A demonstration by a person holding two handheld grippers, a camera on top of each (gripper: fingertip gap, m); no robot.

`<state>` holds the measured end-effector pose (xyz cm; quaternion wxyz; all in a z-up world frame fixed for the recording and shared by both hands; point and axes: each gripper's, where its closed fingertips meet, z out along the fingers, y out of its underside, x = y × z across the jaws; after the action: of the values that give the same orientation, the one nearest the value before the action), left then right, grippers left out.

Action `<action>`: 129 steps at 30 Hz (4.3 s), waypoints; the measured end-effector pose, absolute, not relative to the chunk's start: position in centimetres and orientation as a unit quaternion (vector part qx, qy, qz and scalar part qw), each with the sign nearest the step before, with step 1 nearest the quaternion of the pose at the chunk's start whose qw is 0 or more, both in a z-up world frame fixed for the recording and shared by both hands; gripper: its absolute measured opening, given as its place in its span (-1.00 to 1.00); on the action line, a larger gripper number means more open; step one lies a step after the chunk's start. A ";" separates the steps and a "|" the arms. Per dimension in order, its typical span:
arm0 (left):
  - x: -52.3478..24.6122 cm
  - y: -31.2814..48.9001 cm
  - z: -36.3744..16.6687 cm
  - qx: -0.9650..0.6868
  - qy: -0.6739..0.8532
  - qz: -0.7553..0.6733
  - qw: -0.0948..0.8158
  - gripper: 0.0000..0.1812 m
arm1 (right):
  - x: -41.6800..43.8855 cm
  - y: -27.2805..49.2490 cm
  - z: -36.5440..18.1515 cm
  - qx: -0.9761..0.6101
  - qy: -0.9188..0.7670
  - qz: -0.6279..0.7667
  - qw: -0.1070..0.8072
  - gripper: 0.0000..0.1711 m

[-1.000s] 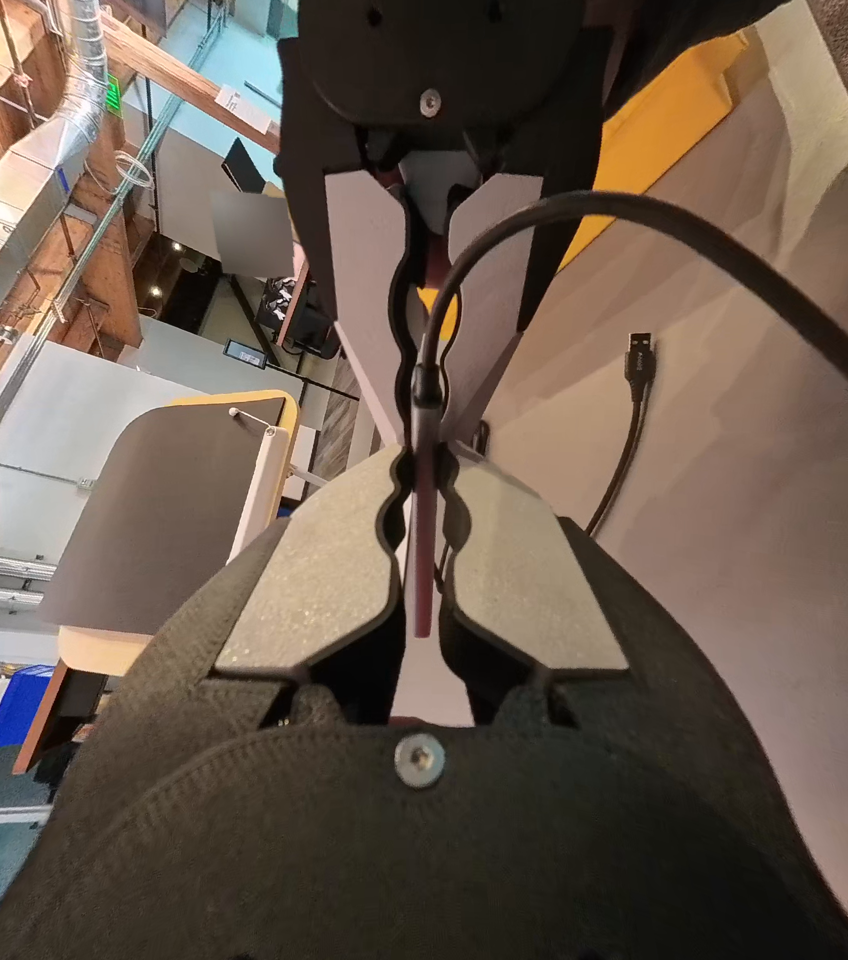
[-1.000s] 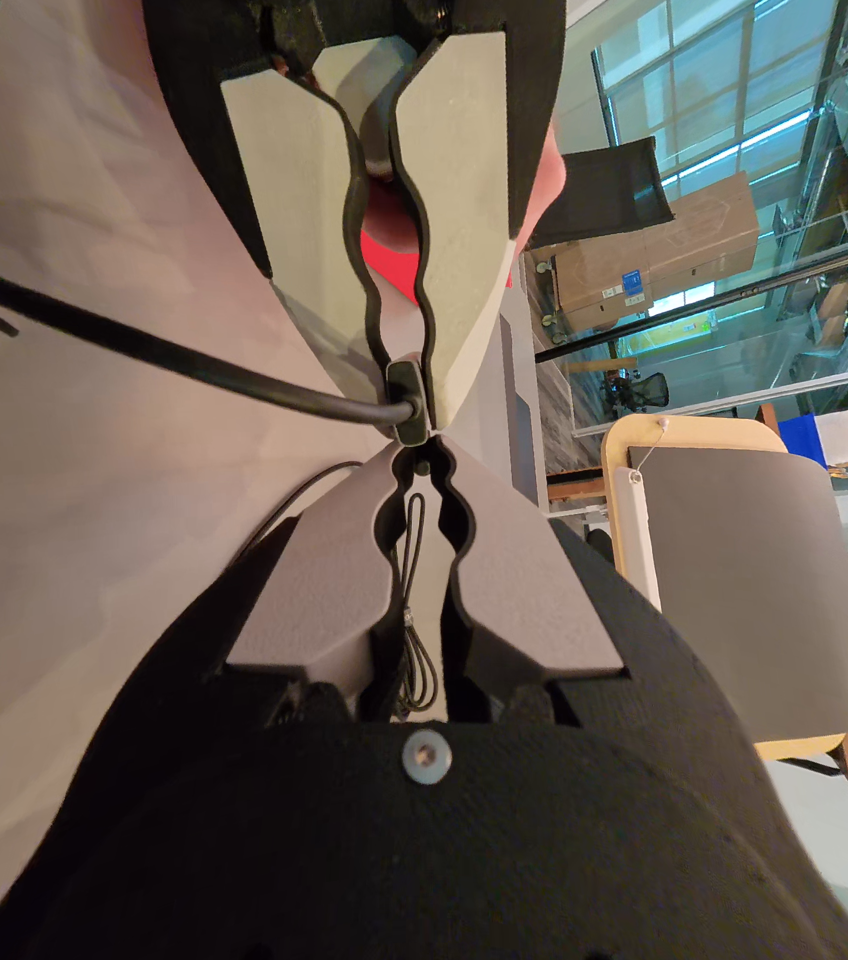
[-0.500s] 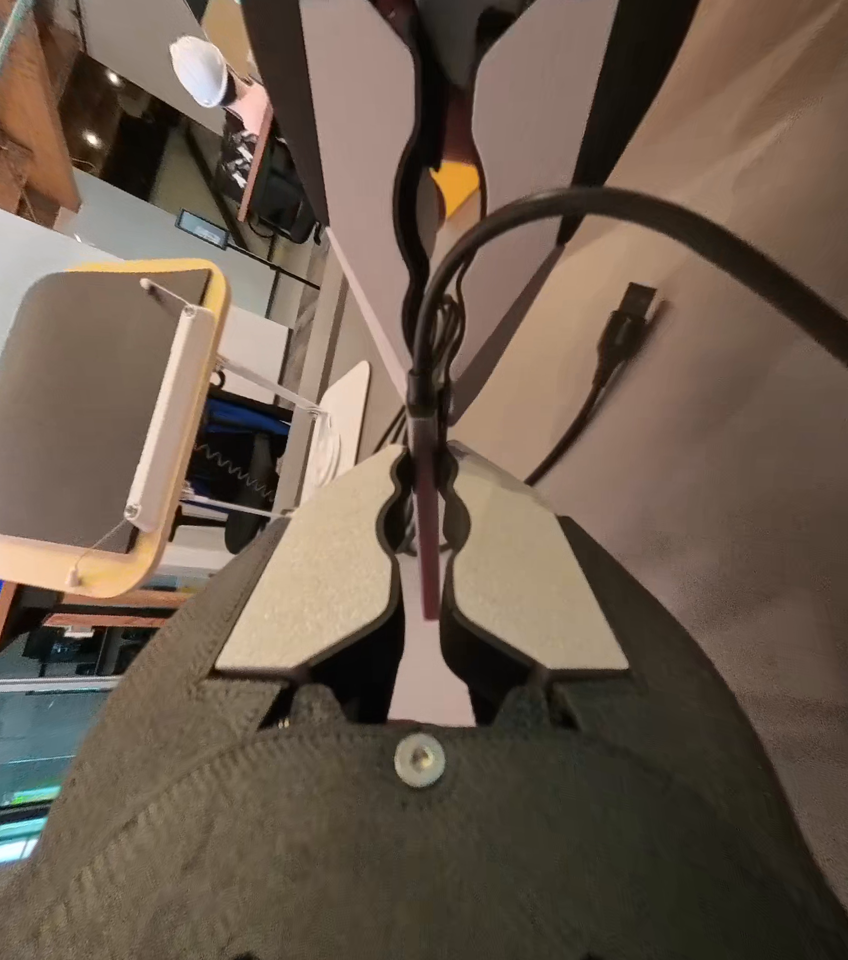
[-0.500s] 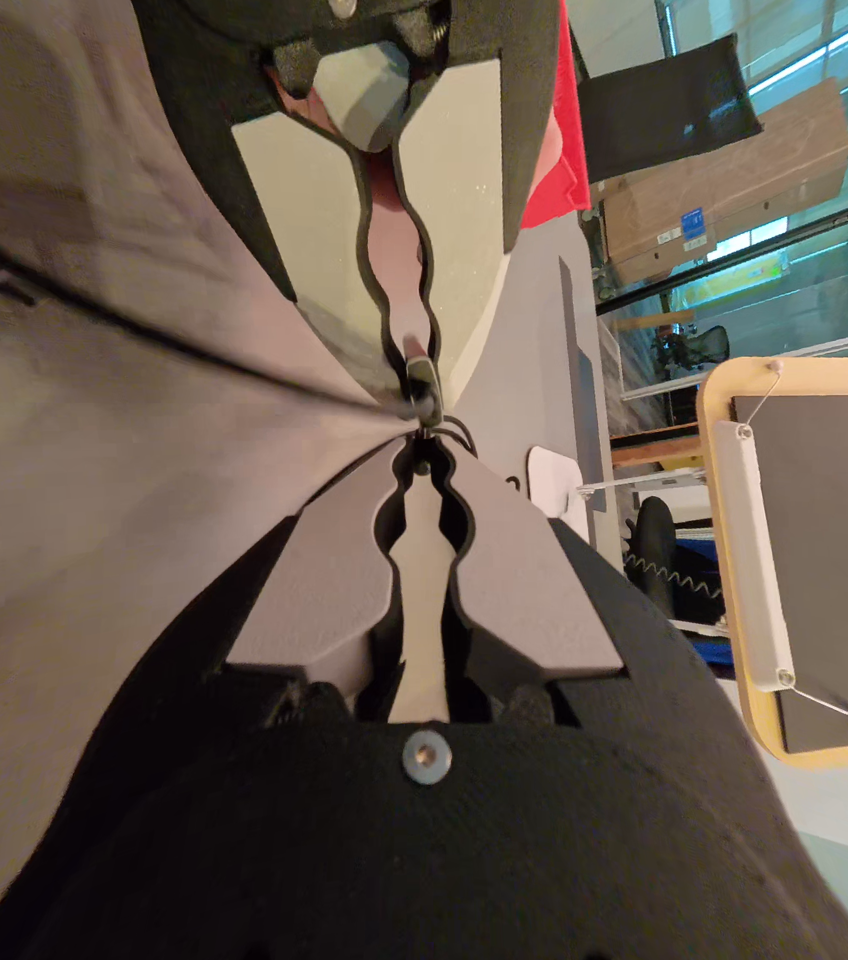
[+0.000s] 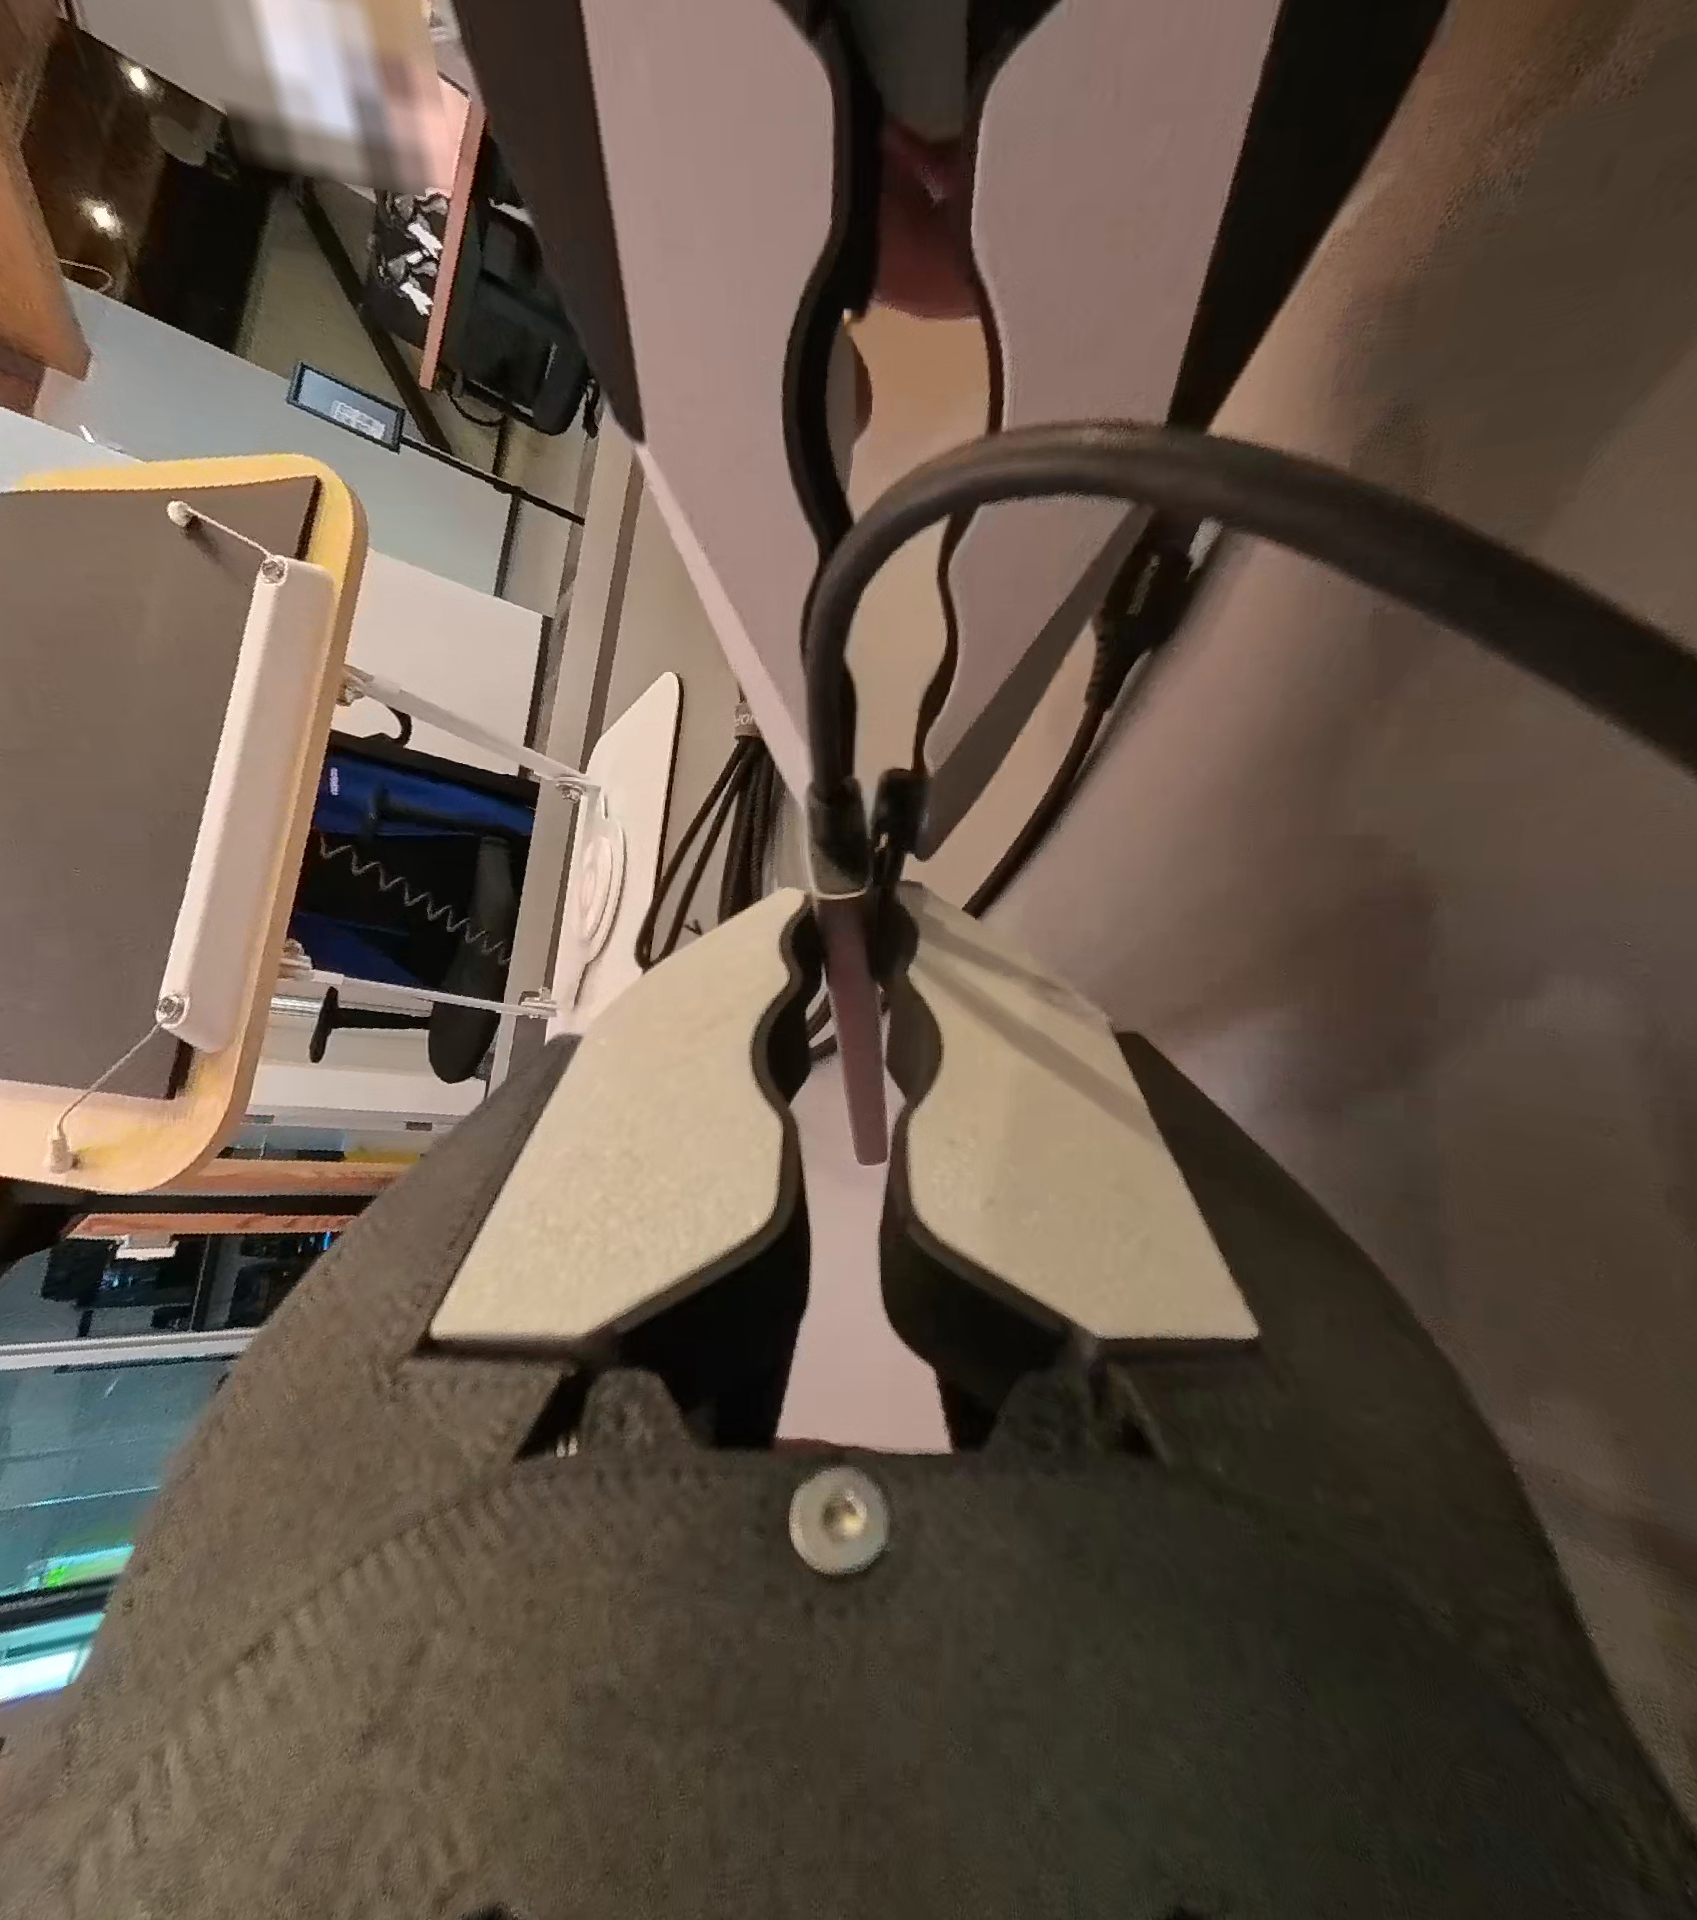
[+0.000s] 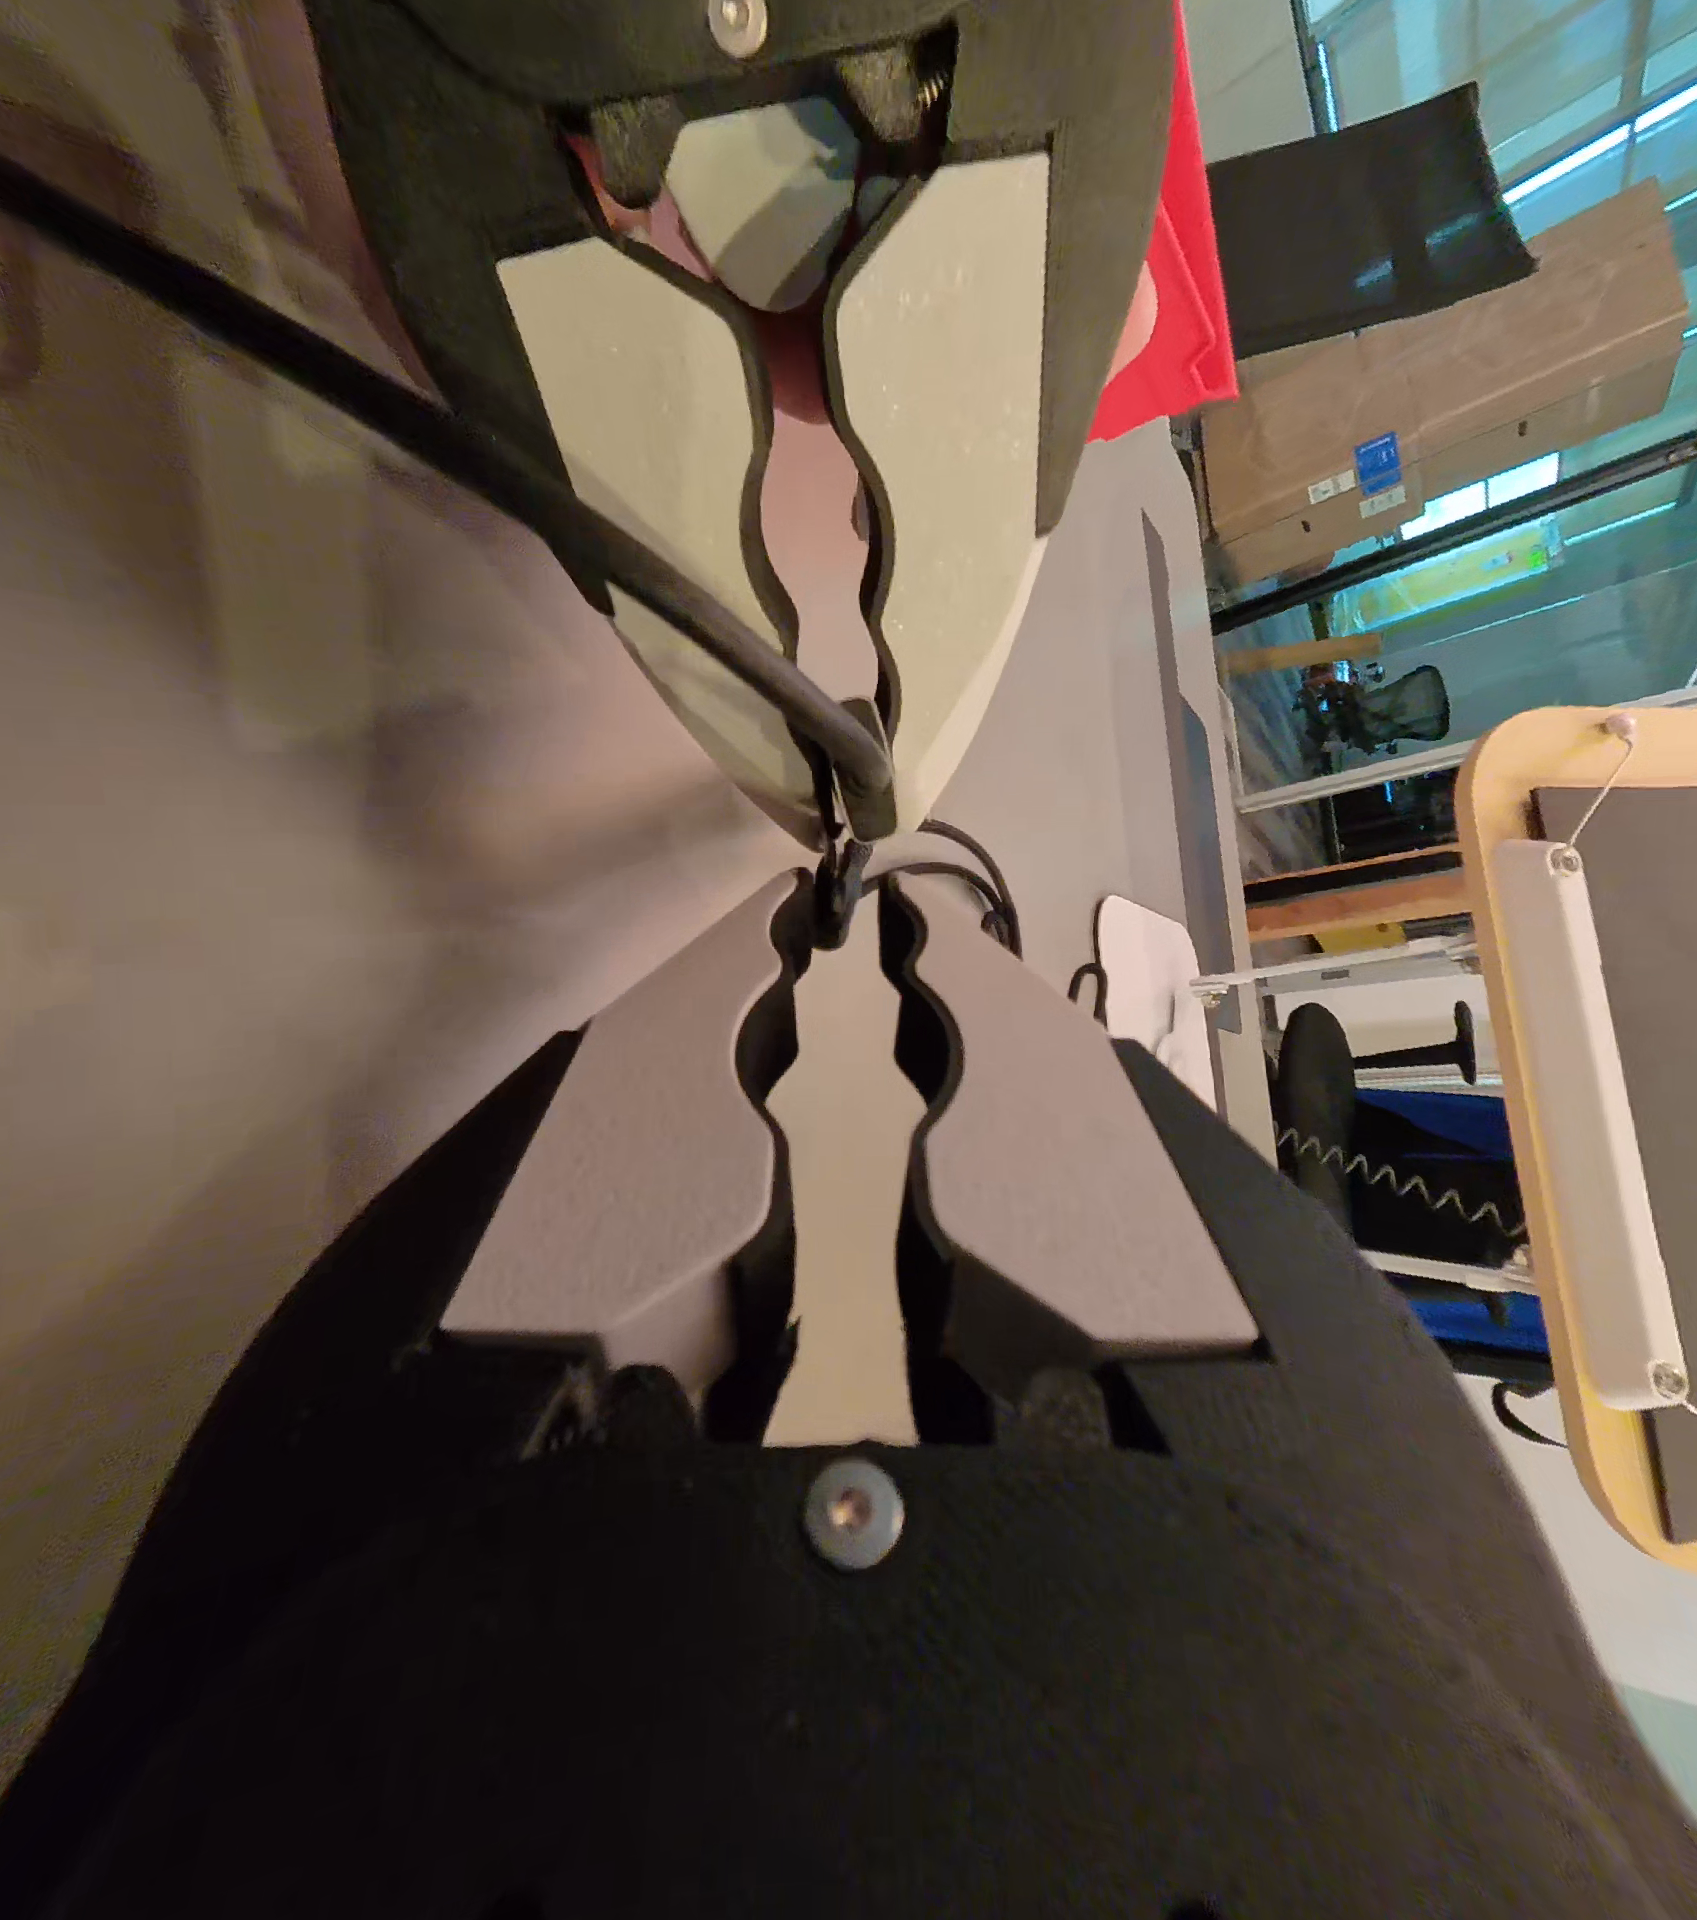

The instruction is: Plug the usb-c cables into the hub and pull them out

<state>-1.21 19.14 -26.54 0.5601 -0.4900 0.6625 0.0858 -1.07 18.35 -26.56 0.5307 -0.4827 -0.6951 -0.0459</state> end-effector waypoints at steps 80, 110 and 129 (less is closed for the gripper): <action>-6.3 26.7 -27.0 -0.702 0.526 0.160 0.453 -0.51 | 3.5 24.0 -27.6 -0.631 -0.574 -0.040 0.520 -0.95; 2.2 20.2 -21.8 -0.502 0.630 -0.035 0.592 -0.94 | -0.2 17.6 -19.5 -0.478 -0.603 0.091 0.633 -0.94; -7.6 27.3 -30.4 -0.643 0.661 0.226 0.313 -0.55 | 1.7 21.8 -23.5 -0.559 -0.559 0.044 0.610 -0.95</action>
<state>-7.57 27.34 -30.39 0.3131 -0.6432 0.6610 0.2265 1.71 21.80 -23.53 0.6102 -0.5593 -0.5594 0.0436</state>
